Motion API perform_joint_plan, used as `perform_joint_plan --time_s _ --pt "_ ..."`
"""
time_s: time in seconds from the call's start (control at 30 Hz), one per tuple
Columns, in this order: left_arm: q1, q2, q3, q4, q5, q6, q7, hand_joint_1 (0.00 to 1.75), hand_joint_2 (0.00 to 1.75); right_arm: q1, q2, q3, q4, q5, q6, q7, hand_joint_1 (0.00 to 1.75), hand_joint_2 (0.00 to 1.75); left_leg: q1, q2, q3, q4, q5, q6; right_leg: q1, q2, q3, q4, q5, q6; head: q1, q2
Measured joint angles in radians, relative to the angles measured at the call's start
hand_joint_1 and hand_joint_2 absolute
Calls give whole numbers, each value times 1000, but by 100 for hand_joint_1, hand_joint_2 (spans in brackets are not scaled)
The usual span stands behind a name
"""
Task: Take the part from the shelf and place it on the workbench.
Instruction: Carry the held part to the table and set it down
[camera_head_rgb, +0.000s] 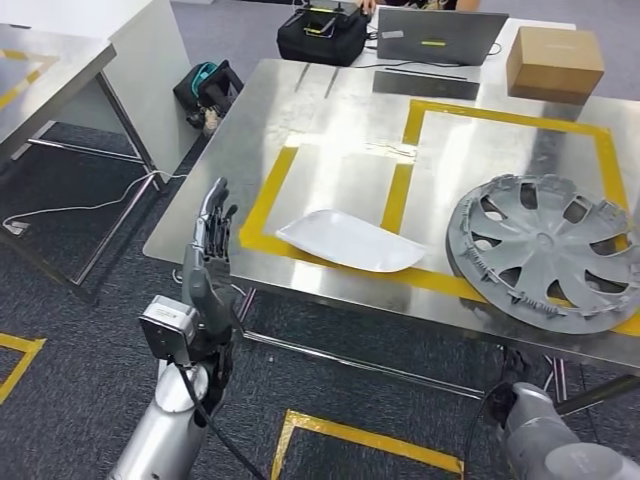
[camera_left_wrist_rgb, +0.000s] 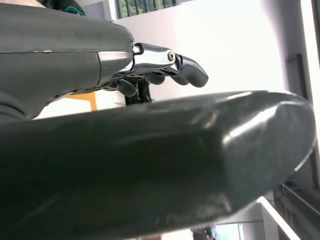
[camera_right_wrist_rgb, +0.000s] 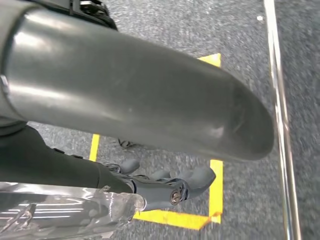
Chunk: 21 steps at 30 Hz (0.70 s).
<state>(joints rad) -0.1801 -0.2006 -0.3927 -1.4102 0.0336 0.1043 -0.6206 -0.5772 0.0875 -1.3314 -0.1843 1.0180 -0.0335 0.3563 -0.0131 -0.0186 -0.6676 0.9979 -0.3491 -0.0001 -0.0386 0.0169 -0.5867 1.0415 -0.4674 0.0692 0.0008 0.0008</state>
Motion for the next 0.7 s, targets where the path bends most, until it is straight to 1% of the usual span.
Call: perform_joint_plan --time_s 0.03,0.07,0.1,0.13,0.17,0.2,0.23,0.27,0.3,0.33,0.37,0.4,0.43,0.47,0.53,0.57,0.6,0.63,0.67,0.7 --pt "0 1 1 -2 0 0 0 0 0 -2 0 0 0 0 0 -1 0 0 1 1 -3 4 -6 -5 1 0 -4 2 2 -9 -1 0" --pt "0 2 1 -3 1 0 0 0 0 -4 0 -1 0 0 1 -1 0 0 3 3 -11 22 -25 -11 1 -1 -8 3 6 -17 -2 0" --pt "0 2 2 -4 1 0 0 0 0 -6 -1 -1 0 0 1 -2 0 0 5 5 -24 60 -58 -16 0 -3 -13 3 12 -26 -3 0" --pt "0 3 2 -5 1 0 0 0 0 -7 -1 -1 0 0 1 -2 0 0 6 6 -44 117 -100 -20 1 -4 -18 3 16 -32 -4 0" --pt "1 4 2 -5 1 0 0 0 0 -9 -3 -1 0 0 2 -2 0 0 7 7 -67 187 -142 -23 2 -5 -24 3 21 -36 -4 0" --pt "2 5 2 -5 1 0 0 0 0 -10 -4 -1 -1 0 2 -2 0 0 8 7 -85 248 -172 -24 4 -6 -30 3 26 -38 -4 0" --pt "3 6 2 -5 1 0 0 0 0 -10 -5 -2 -1 0 2 -2 0 0 8 7 -90 284 -186 -23 6 -7 -37 3 31 -39 -4 0" --pt "4 6 3 -5 1 0 0 0 0 -10 -6 -2 -1 0 2 -2 0 0 8 7 -78 284 -182 -20 8 -7 -43 4 36 -39 -4 0" --pt "4 7 3 -5 2 0 0 0 0 -11 -6 -3 -1 0 2 -2 0 0 7 7 -46 247 -163 -15 10 -7 -49 4 41 -38 -4 0" --pt "3 6 3 -6 2 0 0 0 0 -11 -6 -3 -1 0 3 -2 0 0 6 7 -1 183 -139 -8 12 -7 -53 4 45 -37 -4 0" --pt "2 6 3 -7 2 0 0 0 0 -13 -6 -4 -1 -1 4 -3 0 0 4 7 46 114 -125 0 14 -6 -57 4 49 -34 -4 0" --pt "1 6 3 -8 2 0 0 0 0 -14 -6 -5 -1 -1 5 -3 0 0 1 7 80 60 -114 5 15 -7 -59 3 53 -30 -4 0" --pt "-1 5 3 -10 2 -1 0 0 0 -14 -6 -5 -1 -1 7 -3 0 0 -2 7 100 26 -112 7 15 -7 -61 1 58 -25 -4 0" --pt "-1 5 4 -11 2 -1 0 0 0 -15 -7 -6 -1 -2 7 -3 0 0 -4 7 104 13 -112 9 14 -8 -62 -1 63 -18 -4 0" --pt "-1 4 5 -12 2 -2 0 0 0 -14 -8 -8 -1 -2 8 -3 0 0 -4 7 98 3 -99 15 12 -9 -65 -7 71 -4 -6 0" --pt "-1 4 5 -12 3 -3 0 0 0 -13 -8 -9 -1 -2 9 -3 0 0 -3 8 95 -2 -91 21 12 -9 -72 0 60 1 -5 0" --pt "-1 3 6 -12 4 -5 0 0 0 -12 -8 -10 -1 -2 9 -3 0 0 -1 9 90 -7 -82 27 12 -9 -83 26 35 5 -4 0" --pt "-1 2 7 -12 6 -7 1 0 0 -11 -9 -11 -1 -2 9 -4 0 0 0 10 84 -9 -74 32 11 -10 -102 75 -3 7 -3 0" --pt "0 2 8 -12 8 -10 1 0 0 -11 -10 -11 -1 -2 10 -4 0 0 0 10 75 -9 -68 36 12 -10 -123 139 -46 10 -2 0" --pt "1 1 9 -12 9 -12 2 0 0 -11 -11 -11 -1 -2 10 -5 0 0 -1 10 66 -9 -61 37 13 -10 -143 206 -80 13 -2 0"
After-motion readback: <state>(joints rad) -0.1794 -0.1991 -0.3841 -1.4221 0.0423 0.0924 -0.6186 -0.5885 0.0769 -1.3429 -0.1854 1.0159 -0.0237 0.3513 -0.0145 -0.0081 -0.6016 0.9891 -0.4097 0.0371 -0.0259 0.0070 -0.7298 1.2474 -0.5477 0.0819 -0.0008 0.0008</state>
